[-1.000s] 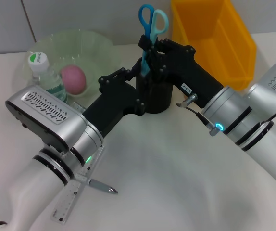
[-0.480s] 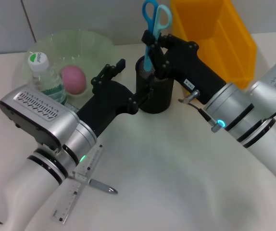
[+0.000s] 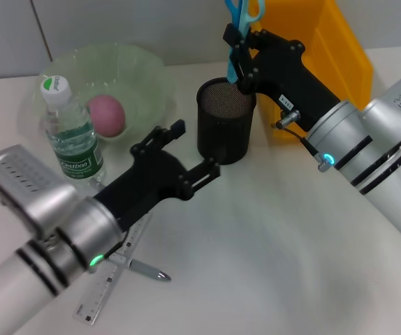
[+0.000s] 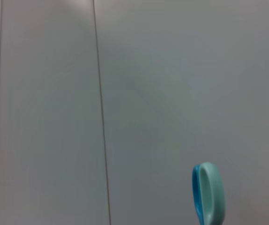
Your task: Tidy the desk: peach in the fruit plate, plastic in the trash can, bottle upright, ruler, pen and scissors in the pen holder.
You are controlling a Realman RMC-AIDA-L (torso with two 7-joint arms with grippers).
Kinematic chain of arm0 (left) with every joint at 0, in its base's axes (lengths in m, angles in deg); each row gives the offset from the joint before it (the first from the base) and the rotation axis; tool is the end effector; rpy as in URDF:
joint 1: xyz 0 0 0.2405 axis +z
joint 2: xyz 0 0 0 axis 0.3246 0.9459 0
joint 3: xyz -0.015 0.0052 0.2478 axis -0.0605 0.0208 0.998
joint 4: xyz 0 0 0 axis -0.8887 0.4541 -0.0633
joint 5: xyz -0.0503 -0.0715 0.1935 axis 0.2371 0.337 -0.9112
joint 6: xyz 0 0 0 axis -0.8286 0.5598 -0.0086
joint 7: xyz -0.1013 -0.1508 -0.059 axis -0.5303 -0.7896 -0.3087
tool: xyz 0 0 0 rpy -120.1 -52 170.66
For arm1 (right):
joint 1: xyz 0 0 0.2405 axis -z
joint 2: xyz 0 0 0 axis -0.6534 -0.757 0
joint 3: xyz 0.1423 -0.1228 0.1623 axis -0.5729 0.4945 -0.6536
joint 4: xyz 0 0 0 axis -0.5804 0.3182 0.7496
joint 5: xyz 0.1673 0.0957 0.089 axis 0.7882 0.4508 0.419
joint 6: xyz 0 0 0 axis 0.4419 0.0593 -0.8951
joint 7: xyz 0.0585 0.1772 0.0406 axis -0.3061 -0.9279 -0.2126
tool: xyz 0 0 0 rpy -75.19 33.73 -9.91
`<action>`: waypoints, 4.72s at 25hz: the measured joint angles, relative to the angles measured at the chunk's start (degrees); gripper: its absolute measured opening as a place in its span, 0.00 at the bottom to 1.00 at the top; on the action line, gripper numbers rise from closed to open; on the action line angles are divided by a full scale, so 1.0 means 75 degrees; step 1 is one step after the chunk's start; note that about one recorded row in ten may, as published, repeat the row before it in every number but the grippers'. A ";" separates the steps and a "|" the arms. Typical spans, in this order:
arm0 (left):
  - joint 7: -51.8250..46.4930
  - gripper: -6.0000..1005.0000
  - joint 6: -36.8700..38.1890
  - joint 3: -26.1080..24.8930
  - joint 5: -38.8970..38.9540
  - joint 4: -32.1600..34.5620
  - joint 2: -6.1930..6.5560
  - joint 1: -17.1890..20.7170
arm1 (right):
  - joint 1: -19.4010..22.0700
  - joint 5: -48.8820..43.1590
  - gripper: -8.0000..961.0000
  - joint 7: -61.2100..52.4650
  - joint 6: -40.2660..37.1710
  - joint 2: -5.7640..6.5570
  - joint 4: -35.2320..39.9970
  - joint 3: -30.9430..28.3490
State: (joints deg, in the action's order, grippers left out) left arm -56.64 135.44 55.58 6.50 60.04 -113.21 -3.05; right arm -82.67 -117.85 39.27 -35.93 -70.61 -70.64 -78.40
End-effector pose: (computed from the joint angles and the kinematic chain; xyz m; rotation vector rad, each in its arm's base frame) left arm -0.1776 0.3295 -0.1368 -2.2775 -0.4928 -0.9643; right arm 0.1731 0.3996 -0.0661 -1.9329 0.3787 1.1344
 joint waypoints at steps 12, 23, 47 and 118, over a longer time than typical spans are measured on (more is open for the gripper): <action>-0.2544 0.81 0.1773 -0.2243 -0.3799 -0.0157 0.0470 0.0988 | -0.0136 0.0002 0.10 0.0153 0.0738 0.0000 0.0061 -0.0109; -0.2747 0.81 0.2030 -0.2553 -0.4034 -0.0466 0.0370 0.0889 | -0.0160 -0.0011 0.10 0.0378 0.1454 -0.0008 -0.0016 -0.0112; -0.2923 0.81 0.2337 -0.2650 -0.4208 -0.0505 0.0420 0.0857 | -0.0213 -0.0323 0.10 0.0332 0.2446 -0.0002 -0.0072 -0.0091; -1.5628 0.81 0.3867 -0.7369 -1.8494 0.6240 -0.0185 -0.0028 | 0.2173 -0.4449 0.81 -0.7510 -0.3256 0.0793 0.6475 0.3119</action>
State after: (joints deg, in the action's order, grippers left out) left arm -173.84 164.45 0.30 -132.21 106.84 -114.59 -3.27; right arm -66.37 -151.22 -17.05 -60.35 -64.66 -22.08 -55.00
